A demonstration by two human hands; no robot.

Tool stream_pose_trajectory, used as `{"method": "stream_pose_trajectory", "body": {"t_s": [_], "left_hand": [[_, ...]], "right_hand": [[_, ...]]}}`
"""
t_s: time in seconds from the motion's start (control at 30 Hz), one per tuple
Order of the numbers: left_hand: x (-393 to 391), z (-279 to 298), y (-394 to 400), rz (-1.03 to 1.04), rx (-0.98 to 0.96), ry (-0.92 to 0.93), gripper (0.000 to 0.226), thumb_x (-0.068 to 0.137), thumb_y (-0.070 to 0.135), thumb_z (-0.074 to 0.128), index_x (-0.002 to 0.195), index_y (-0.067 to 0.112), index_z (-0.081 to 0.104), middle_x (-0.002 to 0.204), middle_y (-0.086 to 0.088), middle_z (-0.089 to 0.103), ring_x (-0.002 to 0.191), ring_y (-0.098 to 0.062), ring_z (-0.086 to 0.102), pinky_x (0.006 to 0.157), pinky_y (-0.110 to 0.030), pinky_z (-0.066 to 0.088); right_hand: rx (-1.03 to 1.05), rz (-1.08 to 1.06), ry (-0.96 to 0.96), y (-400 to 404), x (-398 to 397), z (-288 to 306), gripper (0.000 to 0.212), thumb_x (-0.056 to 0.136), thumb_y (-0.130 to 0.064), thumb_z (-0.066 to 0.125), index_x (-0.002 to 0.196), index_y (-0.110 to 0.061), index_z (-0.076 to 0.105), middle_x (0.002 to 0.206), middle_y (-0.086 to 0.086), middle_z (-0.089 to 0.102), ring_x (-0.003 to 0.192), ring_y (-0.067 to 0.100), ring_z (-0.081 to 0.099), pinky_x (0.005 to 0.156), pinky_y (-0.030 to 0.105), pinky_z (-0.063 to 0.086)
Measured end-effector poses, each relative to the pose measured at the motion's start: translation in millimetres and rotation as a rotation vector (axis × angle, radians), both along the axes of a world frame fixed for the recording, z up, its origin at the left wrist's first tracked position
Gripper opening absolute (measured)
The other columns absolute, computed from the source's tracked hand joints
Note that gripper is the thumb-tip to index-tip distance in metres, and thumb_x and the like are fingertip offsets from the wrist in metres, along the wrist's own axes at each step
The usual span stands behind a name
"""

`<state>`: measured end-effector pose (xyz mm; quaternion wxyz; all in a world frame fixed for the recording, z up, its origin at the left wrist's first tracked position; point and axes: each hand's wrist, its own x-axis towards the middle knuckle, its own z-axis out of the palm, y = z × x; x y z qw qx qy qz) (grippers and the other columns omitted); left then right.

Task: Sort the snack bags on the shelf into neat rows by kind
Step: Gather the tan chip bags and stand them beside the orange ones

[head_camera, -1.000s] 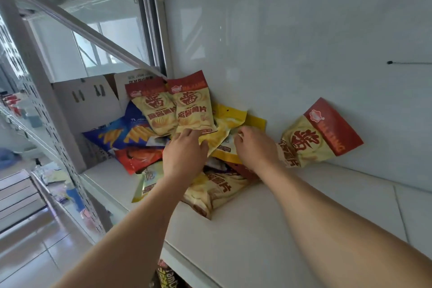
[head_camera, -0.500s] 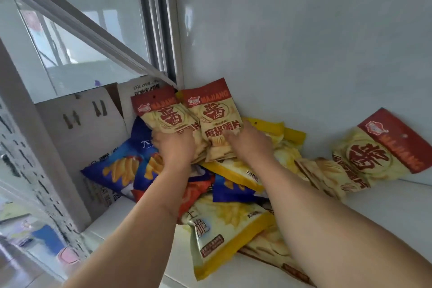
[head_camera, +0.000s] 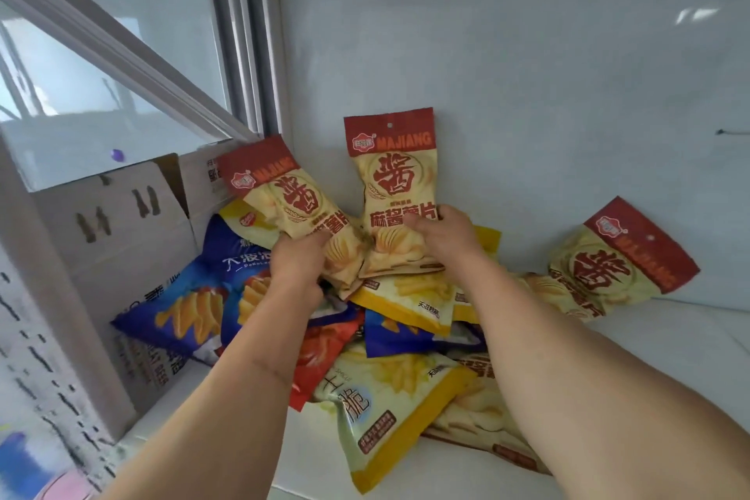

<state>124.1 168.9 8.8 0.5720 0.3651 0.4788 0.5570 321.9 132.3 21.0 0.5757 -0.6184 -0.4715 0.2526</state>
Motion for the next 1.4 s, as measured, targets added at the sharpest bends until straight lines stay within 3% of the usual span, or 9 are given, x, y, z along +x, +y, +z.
{"method": "stream_pose_trajectory", "body": {"t_s": [0.13,0.3,0.4,0.5,0.63,0.77,0.87,1.03,1.4], "left_hand": [[2,6,-10,-0.097,0.071,-0.037,0.023,0.088,0.031,0.071,0.109,0.022,0.068,0.102,-0.003,0.077,0.092,-0.030,0.074,0.078,-0.058,0.060],[17,4,-39,-0.277,0.132,-0.047,0.024,0.091,0.024,0.071,0.114,0.016,0.069,0.099,-0.003,0.079,0.089,-0.026,0.077,0.072,-0.041,0.061],[26,-2,-59,-0.342,0.144,-0.061,0.017,0.092,0.020,0.071,0.108,0.016,0.071,0.099,-0.004,0.079,0.088,-0.025,0.077,0.065,-0.038,0.062],[39,-9,-81,-0.392,0.153,-0.053,0.020,0.089,0.022,0.074,0.108,0.017,0.070,0.097,-0.003,0.079,0.088,-0.025,0.077,0.068,-0.040,0.063],[63,-12,-110,-0.517,0.189,-0.001,0.031,0.088,0.032,0.075,0.115,0.017,0.069,0.105,-0.004,0.078,0.096,-0.027,0.075,0.084,-0.045,0.060],[88,-12,-140,-0.647,0.239,0.017,0.034,0.086,0.037,0.076,0.114,0.020,0.069,0.102,-0.002,0.079,0.090,-0.022,0.076,0.074,-0.038,0.062],[105,-19,-164,-0.760,0.220,0.009,0.042,0.084,0.039,0.077,0.120,0.020,0.066,0.105,-0.003,0.078,0.093,-0.025,0.076,0.084,-0.045,0.060],[137,-37,-211,-0.916,0.179,-0.036,0.030,0.087,0.033,0.076,0.113,0.018,0.070,0.105,-0.005,0.078,0.096,-0.026,0.075,0.089,-0.047,0.058],[273,-56,-326,-1.114,0.148,-0.029,0.033,0.087,0.032,0.074,0.112,0.011,0.070,0.107,-0.013,0.077,0.098,-0.034,0.074,0.089,-0.051,0.057]], "right_hand": [[0.025,-0.025,0.120,-23,22,4,0.017,0.088,-0.032,0.073,0.099,-0.022,0.066,0.096,-0.007,0.073,0.082,0.008,0.070,0.064,0.021,0.055],[0.023,-0.089,0.191,-54,59,-1,0.032,0.085,-0.036,0.075,0.110,-0.018,0.067,0.104,-0.001,0.075,0.093,0.019,0.072,0.086,0.040,0.058],[0.041,-0.094,0.255,-77,80,-9,0.032,0.084,-0.035,0.077,0.111,-0.019,0.067,0.099,-0.004,0.077,0.087,0.016,0.075,0.081,0.039,0.060],[0.031,-0.110,0.265,-105,94,-18,0.023,0.084,-0.038,0.077,0.102,-0.027,0.068,0.090,-0.012,0.077,0.077,0.007,0.074,0.066,0.030,0.059],[0.036,-0.184,0.268,-148,109,-27,0.015,0.085,-0.031,0.077,0.097,-0.024,0.071,0.095,-0.005,0.078,0.085,0.013,0.075,0.076,0.034,0.060],[0.071,-0.245,0.245,-197,121,-27,0.024,0.087,-0.029,0.075,0.110,-0.021,0.071,0.099,-0.006,0.077,0.087,0.010,0.074,0.068,0.028,0.060],[0.062,-0.338,0.206,-238,133,-30,0.023,0.088,-0.030,0.074,0.108,-0.018,0.073,0.098,-0.004,0.077,0.088,0.012,0.074,0.074,0.030,0.060],[0.016,-0.473,0.193,-309,156,-48,0.020,0.087,-0.033,0.074,0.102,-0.020,0.074,0.092,-0.007,0.078,0.085,0.012,0.075,0.080,0.033,0.060],[0.064,-0.645,0.222,-457,263,-52,0.010,0.088,-0.029,0.074,0.092,-0.020,0.072,0.080,-0.009,0.077,0.073,0.010,0.075,0.053,0.017,0.054]]}}
